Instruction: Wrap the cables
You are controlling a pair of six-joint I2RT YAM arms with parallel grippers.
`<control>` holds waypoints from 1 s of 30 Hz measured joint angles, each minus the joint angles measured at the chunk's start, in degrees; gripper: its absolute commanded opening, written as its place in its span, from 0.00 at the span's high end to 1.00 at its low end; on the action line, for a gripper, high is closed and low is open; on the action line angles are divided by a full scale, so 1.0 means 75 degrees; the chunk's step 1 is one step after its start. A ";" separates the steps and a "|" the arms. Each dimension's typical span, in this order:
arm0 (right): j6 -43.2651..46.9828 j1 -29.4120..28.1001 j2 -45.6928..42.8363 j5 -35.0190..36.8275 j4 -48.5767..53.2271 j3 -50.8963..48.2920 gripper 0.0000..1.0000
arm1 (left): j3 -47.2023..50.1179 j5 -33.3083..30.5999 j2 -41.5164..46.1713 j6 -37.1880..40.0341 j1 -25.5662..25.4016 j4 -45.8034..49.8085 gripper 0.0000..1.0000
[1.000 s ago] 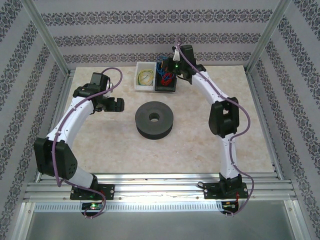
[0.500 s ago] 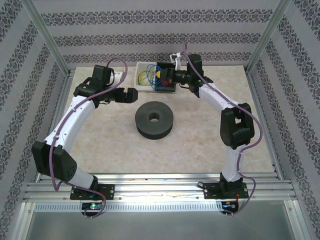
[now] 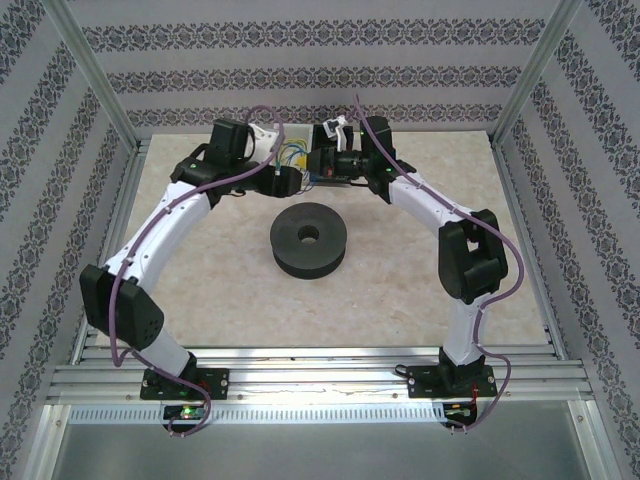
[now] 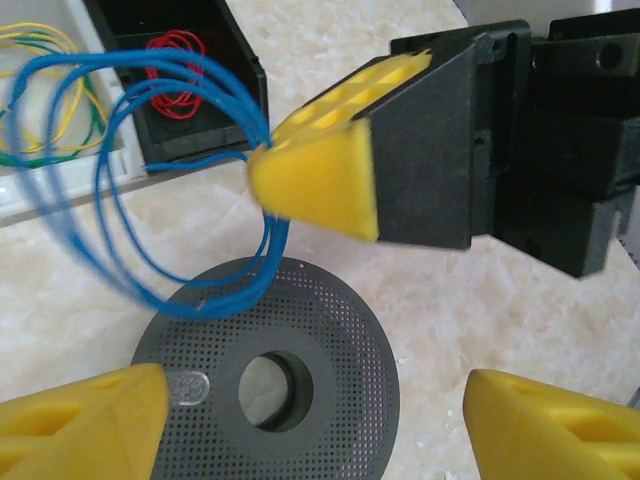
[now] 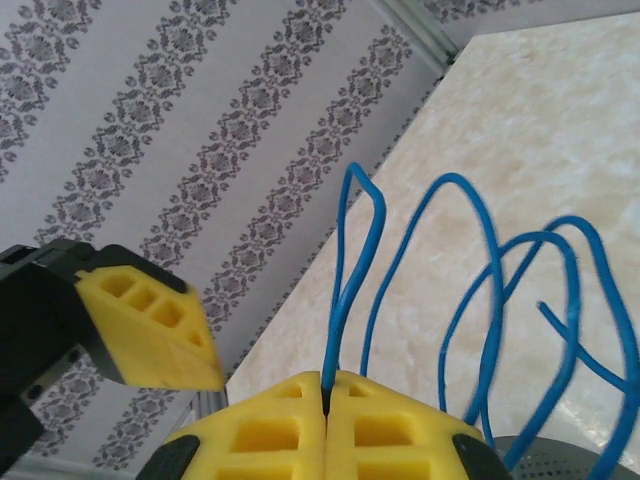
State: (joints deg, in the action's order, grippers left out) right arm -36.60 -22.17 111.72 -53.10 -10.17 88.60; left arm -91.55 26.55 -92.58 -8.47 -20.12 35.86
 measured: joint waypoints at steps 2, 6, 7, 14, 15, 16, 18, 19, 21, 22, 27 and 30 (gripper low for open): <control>-0.0140 -0.0035 0.0000 -0.0087 -0.0029 0.0000 1.00 | -0.0102 -0.0073 -0.0187 0.0099 -0.0090 0.0000 0.29; -0.0460 -0.0067 0.0000 -0.0251 -0.0286 0.0000 1.00 | -0.0385 -0.0283 -0.0501 0.0259 -0.0207 0.0003 0.36; -0.0525 -0.0067 0.0000 -0.0262 -0.0358 0.0000 1.00 | -0.0428 -0.0323 -0.0557 0.0291 -0.0224 0.0006 0.37; -0.0903 -0.0082 0.0015 -0.0402 -0.0632 0.0000 1.00 | -0.0490 -0.0612 -0.0618 0.0405 -0.0274 0.0006 0.43; -0.0941 -0.0079 0.0023 -0.0431 -0.0685 0.0000 1.00 | -0.0495 -0.0638 -0.0624 0.0420 -0.0277 0.0006 0.43; -0.0979 -0.0082 0.0026 -0.0455 -0.0740 0.0000 1.00 | -0.0498 -0.0667 -0.0632 0.0440 -0.0277 0.0006 0.44; -0.1078 -0.0082 0.0038 -0.0481 -0.0807 0.0000 1.00 | -0.0501 -0.0723 -0.0653 0.0466 -0.0280 0.0006 0.44; -0.1119 -0.0082 0.0041 -0.0487 -0.0828 0.0000 1.00 | -0.0513 -0.0766 -0.0682 0.0475 -0.0286 0.0009 0.44; -0.1204 -0.0082 0.0055 -0.0519 -0.0901 0.0000 1.00 | -0.0548 -0.0877 -0.0717 0.0498 -0.0306 0.0015 0.44; -0.1250 -0.0082 0.0061 -0.0536 -0.0933 0.0000 1.00 | -0.0571 -0.0965 -0.0734 0.0507 -0.0318 0.0017 0.44; -0.1367 -0.0082 0.0061 -0.0618 -0.1163 0.0000 1.00 | -0.0676 -0.1413 -0.0874 0.0615 -0.0321 0.0175 0.43; -0.1393 -0.0119 0.0061 -0.0647 -0.1198 0.0000 1.00 | -0.0828 -0.1612 -0.1032 0.0711 -0.0321 0.0306 0.43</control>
State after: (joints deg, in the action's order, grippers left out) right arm -47.05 -23.07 112.18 -57.95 -19.16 88.60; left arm -97.76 14.46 -100.31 -3.14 -22.52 38.15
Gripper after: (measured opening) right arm 0.050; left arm 0.574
